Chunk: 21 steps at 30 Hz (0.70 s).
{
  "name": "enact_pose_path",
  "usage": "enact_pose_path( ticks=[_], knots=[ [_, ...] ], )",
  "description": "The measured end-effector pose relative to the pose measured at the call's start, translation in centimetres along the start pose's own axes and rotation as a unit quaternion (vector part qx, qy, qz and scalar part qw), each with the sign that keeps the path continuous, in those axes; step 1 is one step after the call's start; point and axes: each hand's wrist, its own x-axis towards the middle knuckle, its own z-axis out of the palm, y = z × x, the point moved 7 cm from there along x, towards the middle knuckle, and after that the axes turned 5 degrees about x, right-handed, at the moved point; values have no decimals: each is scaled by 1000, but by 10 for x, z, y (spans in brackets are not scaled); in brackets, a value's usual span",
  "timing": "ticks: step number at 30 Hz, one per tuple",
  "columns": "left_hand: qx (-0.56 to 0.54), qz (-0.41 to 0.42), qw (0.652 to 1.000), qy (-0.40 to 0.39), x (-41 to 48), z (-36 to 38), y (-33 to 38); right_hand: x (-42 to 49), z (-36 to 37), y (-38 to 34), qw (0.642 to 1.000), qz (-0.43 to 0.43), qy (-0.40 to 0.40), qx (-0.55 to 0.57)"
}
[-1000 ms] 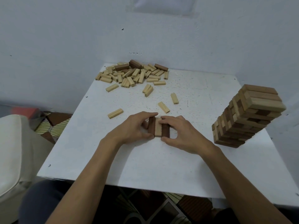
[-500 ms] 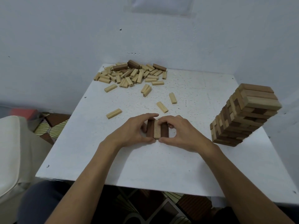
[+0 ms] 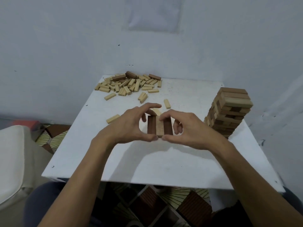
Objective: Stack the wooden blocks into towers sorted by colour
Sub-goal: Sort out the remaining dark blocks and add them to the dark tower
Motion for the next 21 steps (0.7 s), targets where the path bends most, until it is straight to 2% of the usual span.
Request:
enact_pose_path(
  ticks=[9,13,21],
  knots=[
    [16,74,996,52,31,-44,101,-44,-103,-37,998,13,59,-28],
    [13,97,994,51,66,-35,135,-60,-145,-19,996,30,88,4],
    [-19,103,994,13,133,3,165,-75,-195,32,992,81,92,11]
  ],
)
